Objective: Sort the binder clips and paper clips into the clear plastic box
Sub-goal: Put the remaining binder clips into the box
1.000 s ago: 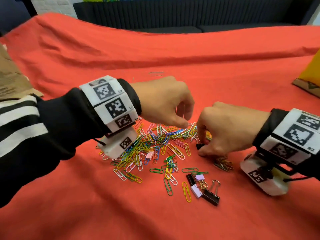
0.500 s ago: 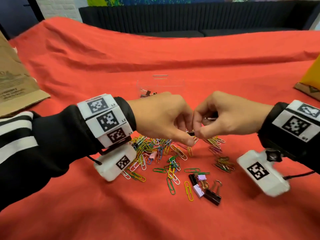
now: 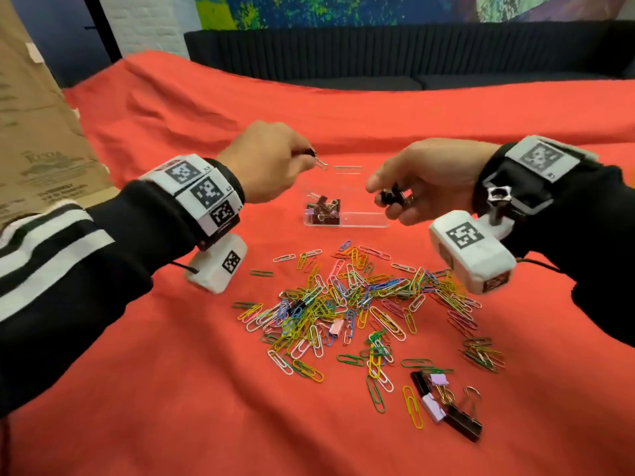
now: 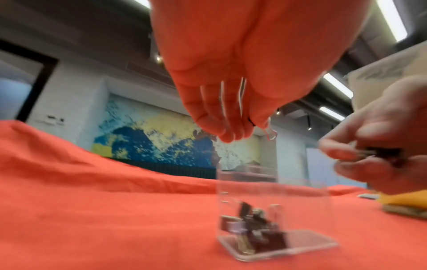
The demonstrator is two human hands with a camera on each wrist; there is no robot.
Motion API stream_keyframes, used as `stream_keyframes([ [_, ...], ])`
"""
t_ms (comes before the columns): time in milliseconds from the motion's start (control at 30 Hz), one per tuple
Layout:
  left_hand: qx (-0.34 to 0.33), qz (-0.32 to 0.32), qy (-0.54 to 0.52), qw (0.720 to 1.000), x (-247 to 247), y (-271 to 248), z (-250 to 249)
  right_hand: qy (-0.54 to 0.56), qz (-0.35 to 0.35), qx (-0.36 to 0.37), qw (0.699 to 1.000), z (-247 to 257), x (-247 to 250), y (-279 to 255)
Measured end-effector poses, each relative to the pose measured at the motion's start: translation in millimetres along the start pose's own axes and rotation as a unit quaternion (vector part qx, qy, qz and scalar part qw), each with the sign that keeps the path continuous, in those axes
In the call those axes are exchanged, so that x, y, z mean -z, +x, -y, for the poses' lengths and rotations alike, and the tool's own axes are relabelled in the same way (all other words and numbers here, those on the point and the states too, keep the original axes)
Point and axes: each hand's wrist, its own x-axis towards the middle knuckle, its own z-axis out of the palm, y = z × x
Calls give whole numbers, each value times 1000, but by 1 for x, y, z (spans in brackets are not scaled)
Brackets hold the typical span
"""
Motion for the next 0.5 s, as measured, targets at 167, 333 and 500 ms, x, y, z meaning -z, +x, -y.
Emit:
stream_keyframes([
  [167,19,-38,30,999,-10,19,17,-13,-10,42,999,9,9,20],
  [333,20,-25,69,997,-20,27,11,-53,-12,89,995,22,8,39],
  [500,-29,-23,69,997,-27,27,9,-156,-65,126,978,35,-7,59],
])
